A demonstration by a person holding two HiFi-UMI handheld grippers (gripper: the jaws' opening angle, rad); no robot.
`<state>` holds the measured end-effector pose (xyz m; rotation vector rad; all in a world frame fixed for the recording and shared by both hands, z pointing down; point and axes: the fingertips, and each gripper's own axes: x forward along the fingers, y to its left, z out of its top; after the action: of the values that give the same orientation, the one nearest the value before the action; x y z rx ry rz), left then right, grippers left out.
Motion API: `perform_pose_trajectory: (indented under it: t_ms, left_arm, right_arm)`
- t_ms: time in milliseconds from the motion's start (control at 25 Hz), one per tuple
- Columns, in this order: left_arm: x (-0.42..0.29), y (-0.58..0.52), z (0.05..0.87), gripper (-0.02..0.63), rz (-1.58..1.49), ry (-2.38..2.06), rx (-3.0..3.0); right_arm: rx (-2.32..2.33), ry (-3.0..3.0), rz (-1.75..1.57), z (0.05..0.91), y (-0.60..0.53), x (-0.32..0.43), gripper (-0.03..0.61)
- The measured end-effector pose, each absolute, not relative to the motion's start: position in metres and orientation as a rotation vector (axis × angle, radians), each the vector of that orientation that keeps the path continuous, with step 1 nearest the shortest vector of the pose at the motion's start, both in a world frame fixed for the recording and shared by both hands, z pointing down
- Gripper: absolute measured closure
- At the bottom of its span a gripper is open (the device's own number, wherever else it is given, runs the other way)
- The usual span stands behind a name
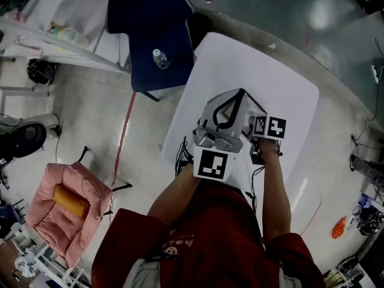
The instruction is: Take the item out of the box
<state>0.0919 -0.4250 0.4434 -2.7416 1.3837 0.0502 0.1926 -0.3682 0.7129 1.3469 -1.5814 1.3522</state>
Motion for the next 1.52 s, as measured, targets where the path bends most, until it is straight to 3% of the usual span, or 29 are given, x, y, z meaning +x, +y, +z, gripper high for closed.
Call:
perform_pose_trajectory:
  t_ms: [800, 1520]
  left_arm:
    - [0.115, -0.339, 0.380, 0.611, 0.022, 1.347, -2.600]
    - [0.134, -0.236, 0.331, 0.612, 0.111, 1.269, -2.512]
  right_arm:
    - [1.586, -1.980, 1.113, 0.582, -0.335, 0.214, 0.577]
    - [1.798, -2.147, 0.797, 0.484, -0.237, 0.233, 0.577]
